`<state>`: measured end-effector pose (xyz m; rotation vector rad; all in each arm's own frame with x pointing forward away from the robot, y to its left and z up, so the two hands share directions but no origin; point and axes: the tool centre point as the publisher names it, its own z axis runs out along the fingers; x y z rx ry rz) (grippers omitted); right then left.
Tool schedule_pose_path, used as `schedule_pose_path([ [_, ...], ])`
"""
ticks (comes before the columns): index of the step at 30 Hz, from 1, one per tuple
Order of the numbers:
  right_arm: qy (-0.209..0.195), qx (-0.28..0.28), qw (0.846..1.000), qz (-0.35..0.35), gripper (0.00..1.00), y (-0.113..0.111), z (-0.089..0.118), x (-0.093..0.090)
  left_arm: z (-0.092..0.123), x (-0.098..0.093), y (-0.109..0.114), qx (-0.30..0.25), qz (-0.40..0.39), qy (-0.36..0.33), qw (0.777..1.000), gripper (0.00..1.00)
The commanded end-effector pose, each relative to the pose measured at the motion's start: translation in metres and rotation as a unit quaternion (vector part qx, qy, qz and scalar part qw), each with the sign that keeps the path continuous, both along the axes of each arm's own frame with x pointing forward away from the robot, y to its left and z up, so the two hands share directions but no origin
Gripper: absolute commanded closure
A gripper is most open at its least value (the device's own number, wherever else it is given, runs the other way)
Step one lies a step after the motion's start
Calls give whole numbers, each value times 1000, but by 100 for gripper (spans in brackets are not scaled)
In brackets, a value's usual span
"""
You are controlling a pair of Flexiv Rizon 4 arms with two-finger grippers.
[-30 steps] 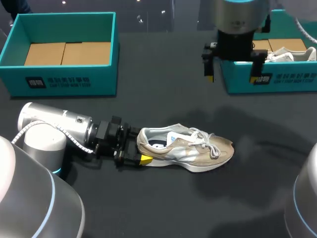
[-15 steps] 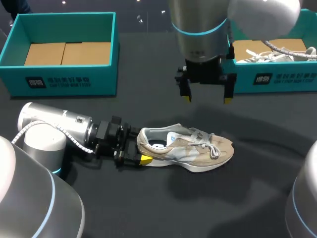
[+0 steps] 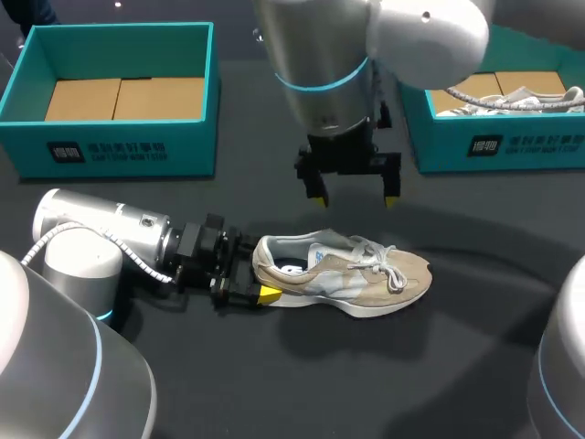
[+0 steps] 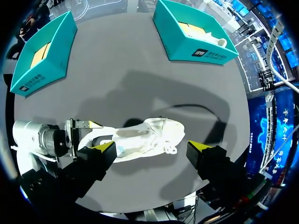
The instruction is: Take the shoe out of the shoebox, open the shoe tongue, remove and reinsert the insole, then place the shoe into the shoebox
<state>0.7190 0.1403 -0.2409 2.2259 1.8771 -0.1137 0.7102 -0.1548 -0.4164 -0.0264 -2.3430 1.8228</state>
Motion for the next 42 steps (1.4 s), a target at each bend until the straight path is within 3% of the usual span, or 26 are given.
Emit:
schedule_pose_path([
  [1,-7,-56,998,-38,0,29,-19,-10,-5,2,-3,0,1,0,1000,100],
  [11,-3,-56,998,-41,0,41,-47,-17,-5,2,-3,0,1,0,1000,100],
  [17,13,-88,995,-47,0,47,-62,-21,-5,2,-3,0,1,0,1000,100],
  [42,-1,-150,985,-86,0,44,-92,-28,-5,2,-3,0,1,0,1000,100],
])
